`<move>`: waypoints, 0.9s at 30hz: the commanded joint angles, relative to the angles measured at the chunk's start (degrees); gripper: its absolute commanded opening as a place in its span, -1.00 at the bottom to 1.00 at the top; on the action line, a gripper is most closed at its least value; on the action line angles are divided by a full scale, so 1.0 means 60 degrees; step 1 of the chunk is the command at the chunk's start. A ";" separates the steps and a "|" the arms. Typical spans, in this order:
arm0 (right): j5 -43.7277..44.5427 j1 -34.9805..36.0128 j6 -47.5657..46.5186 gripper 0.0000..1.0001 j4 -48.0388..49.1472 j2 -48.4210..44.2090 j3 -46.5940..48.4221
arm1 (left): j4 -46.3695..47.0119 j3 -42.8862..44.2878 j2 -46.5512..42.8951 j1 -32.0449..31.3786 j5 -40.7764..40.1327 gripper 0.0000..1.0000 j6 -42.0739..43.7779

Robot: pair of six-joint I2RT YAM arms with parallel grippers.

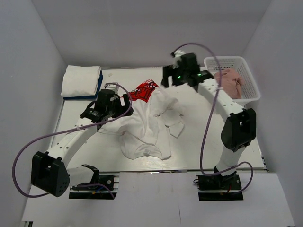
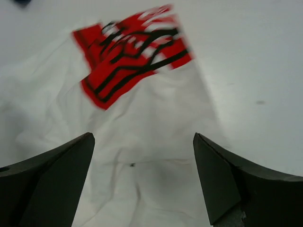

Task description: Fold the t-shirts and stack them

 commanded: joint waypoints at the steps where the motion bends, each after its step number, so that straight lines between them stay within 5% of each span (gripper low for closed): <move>1: -0.1555 0.0750 0.0446 0.81 -0.0009 0.0130 -0.0833 | -0.0465 -0.0226 -0.0858 0.0040 -0.0343 1.00 -0.0181; 10: -0.1658 0.1775 0.1900 0.81 0.1133 -0.1175 -0.4671 | -0.1067 -0.0314 -0.1167 0.0040 -0.0476 1.00 -0.0269; 27: -0.1527 0.2700 0.2515 0.71 0.2188 0.1037 -0.3077 | -0.1066 -0.0489 -0.1445 0.0040 -0.0489 1.00 -0.0621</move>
